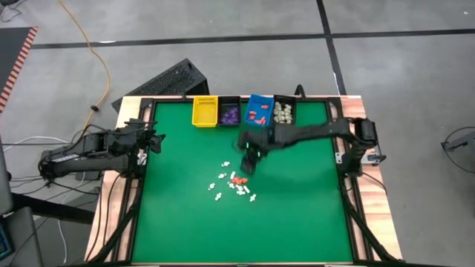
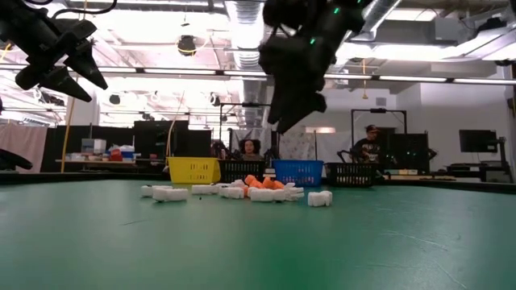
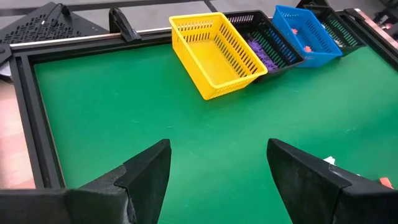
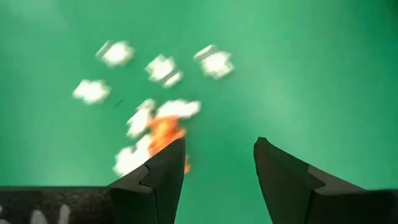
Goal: Sort Halloween decoration
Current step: Put the orange skeleton toy into the blue basket
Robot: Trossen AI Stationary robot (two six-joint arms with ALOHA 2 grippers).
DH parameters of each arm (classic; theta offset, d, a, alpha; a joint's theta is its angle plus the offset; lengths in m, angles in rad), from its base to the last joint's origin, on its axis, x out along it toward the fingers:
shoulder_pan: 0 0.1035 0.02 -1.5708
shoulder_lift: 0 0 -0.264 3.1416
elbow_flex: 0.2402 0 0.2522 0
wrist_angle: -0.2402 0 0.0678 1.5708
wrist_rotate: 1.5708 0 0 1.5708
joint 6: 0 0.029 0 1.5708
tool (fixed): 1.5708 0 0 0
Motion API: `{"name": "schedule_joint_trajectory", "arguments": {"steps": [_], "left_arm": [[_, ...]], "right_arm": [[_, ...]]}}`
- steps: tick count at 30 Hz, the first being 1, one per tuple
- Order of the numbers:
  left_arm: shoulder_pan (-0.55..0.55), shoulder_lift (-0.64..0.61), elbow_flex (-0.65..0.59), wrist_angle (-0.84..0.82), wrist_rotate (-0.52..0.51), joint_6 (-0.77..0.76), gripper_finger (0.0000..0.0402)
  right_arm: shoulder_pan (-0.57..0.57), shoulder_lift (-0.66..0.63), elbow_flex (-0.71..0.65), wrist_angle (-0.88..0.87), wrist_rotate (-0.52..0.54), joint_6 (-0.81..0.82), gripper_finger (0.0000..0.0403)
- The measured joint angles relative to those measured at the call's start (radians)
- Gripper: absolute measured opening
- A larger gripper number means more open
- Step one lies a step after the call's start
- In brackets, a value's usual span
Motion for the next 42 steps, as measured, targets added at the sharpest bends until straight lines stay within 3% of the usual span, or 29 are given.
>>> {"name": "schedule_joint_trajectory", "arguments": {"steps": [4, 8, 22, 33, 42], "left_arm": [[0.000, 0.000, 0.000, 0.000, 0.000, 0.000, 0.0256], [0.000, 0.000, 0.000, 0.000, 0.000, 0.000, 0.0256], [0.000, 0.000, 0.000, 0.000, 0.004, 0.000, 0.0256], [0.000, 0.000, 0.000, -0.025, 0.001, -0.009, 0.0256], [0.000, 0.000, 0.000, -0.024, -0.004, -0.016, 0.0256]], "right_arm": [[0.111, -0.001, -0.033, 0.014, 0.069, -0.006, 0.0215], [0.152, 0.000, -0.079, 0.056, 0.081, -0.010, 0.0215], [0.172, 0.068, -0.143, 0.247, 0.057, -0.128, 0.0215], [0.166, 0.149, -0.142, 0.240, 0.050, -0.119, 0.0213], [0.147, 0.151, -0.142, 0.251, 0.051, -0.123, 0.0153]]}}
